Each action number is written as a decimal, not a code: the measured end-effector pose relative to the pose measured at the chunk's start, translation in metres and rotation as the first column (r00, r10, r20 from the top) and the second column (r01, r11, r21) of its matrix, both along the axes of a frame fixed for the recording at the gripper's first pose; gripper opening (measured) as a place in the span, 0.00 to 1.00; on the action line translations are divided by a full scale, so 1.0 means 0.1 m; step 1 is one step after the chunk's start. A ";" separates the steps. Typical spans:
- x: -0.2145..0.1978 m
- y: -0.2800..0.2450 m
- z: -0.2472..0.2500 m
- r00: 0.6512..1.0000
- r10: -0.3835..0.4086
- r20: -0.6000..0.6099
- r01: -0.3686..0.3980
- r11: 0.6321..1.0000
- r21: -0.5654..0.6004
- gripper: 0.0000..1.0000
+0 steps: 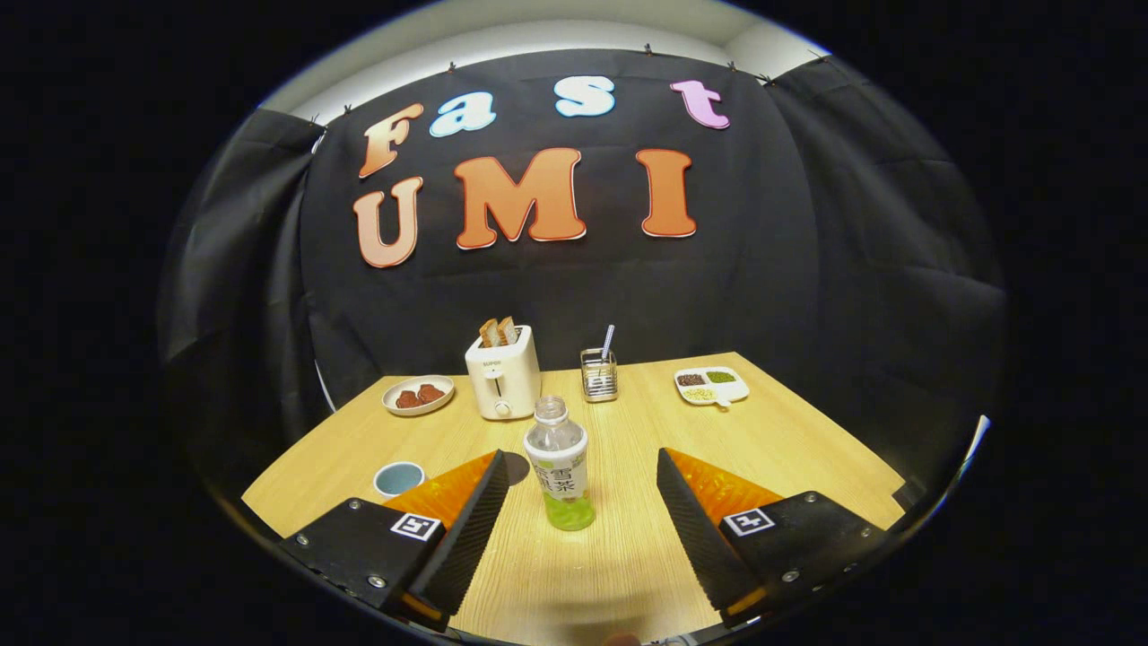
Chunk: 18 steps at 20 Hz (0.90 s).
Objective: Take the bottle from table, then pour the juice into the cup, finally place the bottle on the coaster
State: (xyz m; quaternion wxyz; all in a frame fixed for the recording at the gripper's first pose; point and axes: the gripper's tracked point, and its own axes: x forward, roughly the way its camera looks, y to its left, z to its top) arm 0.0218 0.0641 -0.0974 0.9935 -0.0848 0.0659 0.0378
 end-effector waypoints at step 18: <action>1.01 0.06 -0.86 0.979 -0.013 -0.205 -0.015 0.991 -0.132 0.99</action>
